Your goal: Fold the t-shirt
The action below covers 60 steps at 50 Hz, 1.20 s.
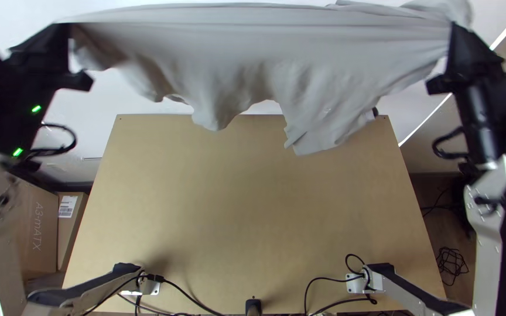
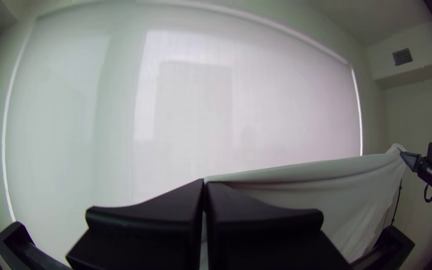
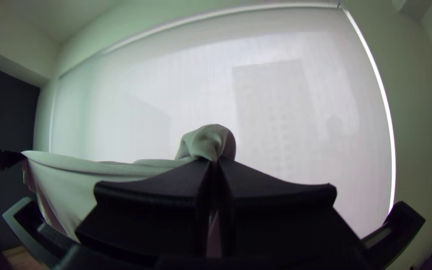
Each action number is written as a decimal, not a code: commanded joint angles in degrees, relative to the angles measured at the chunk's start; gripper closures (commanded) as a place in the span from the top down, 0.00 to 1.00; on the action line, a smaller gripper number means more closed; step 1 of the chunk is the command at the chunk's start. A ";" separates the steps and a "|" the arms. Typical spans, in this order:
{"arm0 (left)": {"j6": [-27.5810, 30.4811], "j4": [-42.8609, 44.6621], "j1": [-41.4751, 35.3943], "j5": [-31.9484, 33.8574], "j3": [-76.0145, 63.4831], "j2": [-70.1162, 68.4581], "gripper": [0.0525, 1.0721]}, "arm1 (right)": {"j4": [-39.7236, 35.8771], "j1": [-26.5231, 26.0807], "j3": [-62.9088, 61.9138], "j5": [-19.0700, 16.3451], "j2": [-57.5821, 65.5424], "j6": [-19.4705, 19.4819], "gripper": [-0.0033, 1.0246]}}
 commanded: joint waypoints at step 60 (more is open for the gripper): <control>-8.58 17.18 -3.61 2.28 -70.53 -16.03 0.02 | 7.53 3.88 -58.54 7.20 -9.06 6.83 0.02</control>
